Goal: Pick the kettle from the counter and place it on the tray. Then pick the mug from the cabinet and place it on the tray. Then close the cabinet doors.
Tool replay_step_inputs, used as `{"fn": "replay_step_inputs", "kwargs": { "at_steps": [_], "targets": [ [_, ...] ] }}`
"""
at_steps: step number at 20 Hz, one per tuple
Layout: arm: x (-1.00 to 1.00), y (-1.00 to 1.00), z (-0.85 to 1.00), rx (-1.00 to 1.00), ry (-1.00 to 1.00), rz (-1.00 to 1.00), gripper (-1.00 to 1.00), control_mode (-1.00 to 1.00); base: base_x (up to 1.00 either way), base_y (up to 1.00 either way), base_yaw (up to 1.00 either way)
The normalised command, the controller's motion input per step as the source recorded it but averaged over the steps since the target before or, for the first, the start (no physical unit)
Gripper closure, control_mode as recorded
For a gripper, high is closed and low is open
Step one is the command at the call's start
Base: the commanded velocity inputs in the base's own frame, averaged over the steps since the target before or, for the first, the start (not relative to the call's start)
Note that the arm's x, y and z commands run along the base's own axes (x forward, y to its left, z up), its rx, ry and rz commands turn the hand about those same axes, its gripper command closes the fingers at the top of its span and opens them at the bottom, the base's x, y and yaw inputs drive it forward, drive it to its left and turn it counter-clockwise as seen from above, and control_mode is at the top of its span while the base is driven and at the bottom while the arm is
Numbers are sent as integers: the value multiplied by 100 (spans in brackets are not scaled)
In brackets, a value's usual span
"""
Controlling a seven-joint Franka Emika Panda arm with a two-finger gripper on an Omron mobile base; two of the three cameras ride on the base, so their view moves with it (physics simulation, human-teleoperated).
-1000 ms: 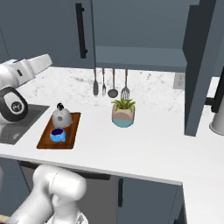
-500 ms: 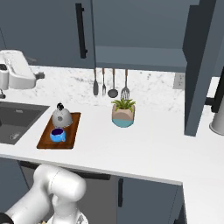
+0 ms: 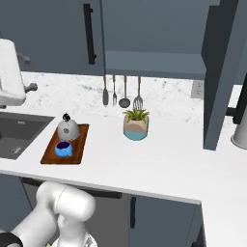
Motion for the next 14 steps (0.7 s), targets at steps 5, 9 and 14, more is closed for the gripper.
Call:
{"fn": "replay_step_inputs", "kwargs": {
  "at_steps": [5, 9, 14],
  "targets": [
    [-13, -25, -2, 16, -38, -2, -100, -100, 0, 0, 0],
    [-18, -34, 0, 15, -43, -10, -100, -100, 0, 0, 0],
    [-9, -40, 0, 5, -22, -23, -100, -100, 0, 0, 0]
  ]
}}
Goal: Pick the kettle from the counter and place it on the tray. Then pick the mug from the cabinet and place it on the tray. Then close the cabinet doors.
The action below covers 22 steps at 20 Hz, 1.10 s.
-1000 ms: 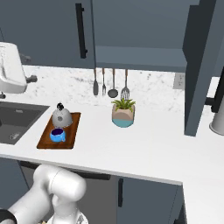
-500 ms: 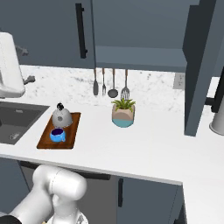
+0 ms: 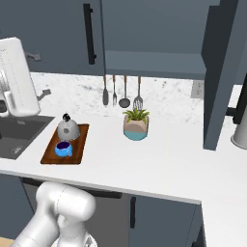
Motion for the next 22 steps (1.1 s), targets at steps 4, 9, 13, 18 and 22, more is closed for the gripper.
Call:
{"fn": "replay_step_inputs", "kwargs": {
  "at_steps": [4, 9, 13, 18, 22],
  "targets": [
    [-8, -25, 0, 0, -13, -24, -100, -100, 0, 0, 0],
    [-6, -30, 0, 0, -1, -31, -100, -100, 0, 0, 0],
    [-19, -52, 0, 1, -7, -34, -100, -100, 0, 0, 0],
    [-13, -70, 0, 6, -4, -37, -100, -100, 0, 0, 0],
    [-7, -62, 0, 1, 0, -18, -100, -100, 0, 0, 0]
  ]
}}
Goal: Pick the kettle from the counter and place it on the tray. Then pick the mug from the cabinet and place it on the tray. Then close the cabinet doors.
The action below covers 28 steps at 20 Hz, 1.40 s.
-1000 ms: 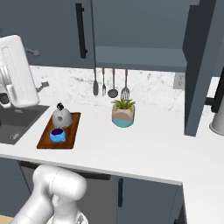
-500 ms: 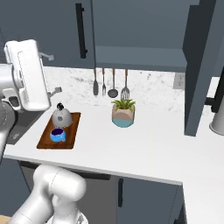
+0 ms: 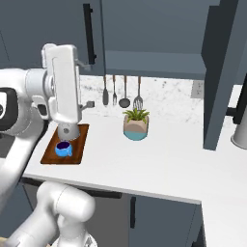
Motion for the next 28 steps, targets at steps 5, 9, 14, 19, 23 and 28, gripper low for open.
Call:
{"fn": "replay_step_inputs", "kwargs": {
  "at_steps": [5, 9, 14, 19, 23, 28],
  "targets": [
    [-20, -57, 0, 0, 0, 1, -100, -100, 0, 0, 0],
    [-27, -60, -1, 5, -1, 26, -100, -100, 0, 0, 0],
    [-22, -65, 0, 12, -4, 40, -100, -100, 0, 0, 0],
    [-29, -44, -2, 17, -1, 30, -100, -100, 0, 0, 0],
    [-20, -12, 0, 5, 0, -4, -100, -100, 0, 0, 0],
    [-7, -40, 0, 0, 0, -3, -100, -100, 0, 0, 0]
  ]
}}
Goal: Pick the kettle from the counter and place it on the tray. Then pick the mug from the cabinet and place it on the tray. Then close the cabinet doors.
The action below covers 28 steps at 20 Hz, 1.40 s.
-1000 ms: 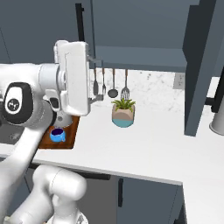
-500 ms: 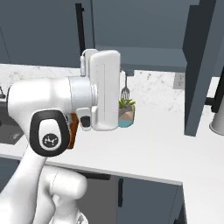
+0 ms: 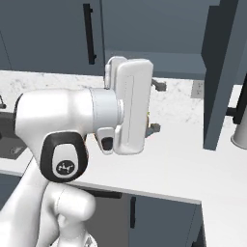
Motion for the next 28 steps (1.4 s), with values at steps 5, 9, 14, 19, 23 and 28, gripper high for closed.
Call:
{"fn": "replay_step_inputs", "kwargs": {
  "at_steps": [5, 9, 14, 19, 23, 28],
  "targets": [
    [0, -62, -11, 0, 0, 3, -100, -100, 0, 0, 0],
    [-9, -56, -23, 0, -6, 9, -100, -100, 0, 0, 0],
    [-8, -30, -6, 0, -1, 0, -100, -100, 0, 0, 0],
    [-6, -37, 0, 0, 0, 0, -100, -100, 0, 0, 0],
    [0, -45, 0, 0, 0, 0, -100, -100, 0, 0, 0],
    [0, -47, -9, 0, 0, 0, -100, -100, 0, 0, 0]
  ]
}}
